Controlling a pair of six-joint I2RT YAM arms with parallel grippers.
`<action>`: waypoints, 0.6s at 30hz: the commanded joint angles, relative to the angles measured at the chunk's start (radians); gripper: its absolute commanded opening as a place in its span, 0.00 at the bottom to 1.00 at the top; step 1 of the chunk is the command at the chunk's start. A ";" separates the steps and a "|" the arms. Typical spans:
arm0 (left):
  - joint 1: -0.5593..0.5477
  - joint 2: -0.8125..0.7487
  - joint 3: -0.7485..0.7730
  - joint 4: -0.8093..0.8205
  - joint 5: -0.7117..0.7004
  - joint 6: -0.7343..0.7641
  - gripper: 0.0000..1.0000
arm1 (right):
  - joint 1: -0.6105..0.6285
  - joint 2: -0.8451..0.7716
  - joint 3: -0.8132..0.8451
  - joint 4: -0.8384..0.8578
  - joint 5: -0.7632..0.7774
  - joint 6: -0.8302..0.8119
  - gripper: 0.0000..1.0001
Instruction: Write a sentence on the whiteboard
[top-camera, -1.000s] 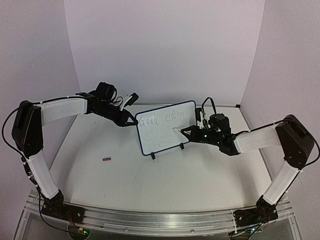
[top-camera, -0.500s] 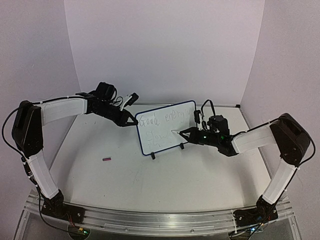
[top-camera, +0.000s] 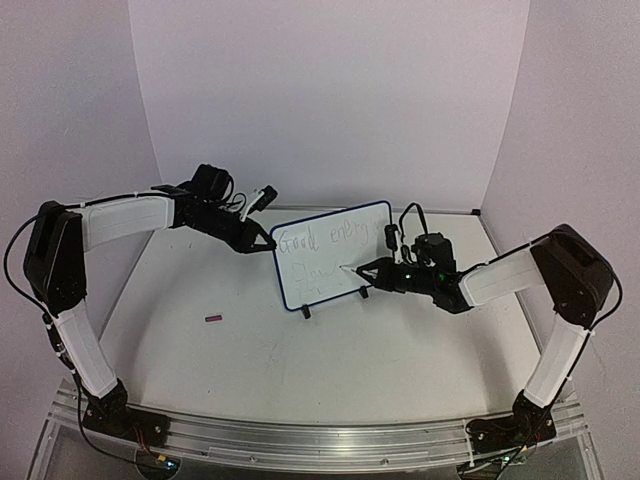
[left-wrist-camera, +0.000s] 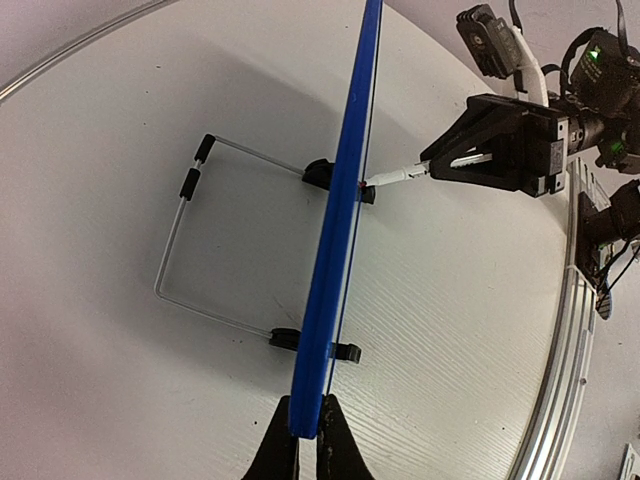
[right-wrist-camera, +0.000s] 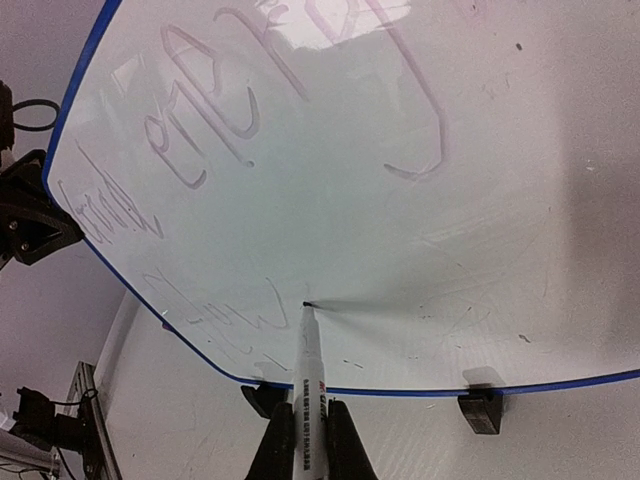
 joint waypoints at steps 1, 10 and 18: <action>-0.023 0.062 -0.007 -0.111 -0.080 0.047 0.00 | -0.005 0.022 0.025 0.038 0.004 0.005 0.00; -0.024 0.062 -0.007 -0.110 -0.081 0.047 0.00 | -0.008 -0.010 -0.012 0.038 0.066 0.014 0.00; -0.025 0.062 -0.007 -0.110 -0.081 0.047 0.00 | -0.010 -0.019 -0.031 0.038 0.078 0.017 0.00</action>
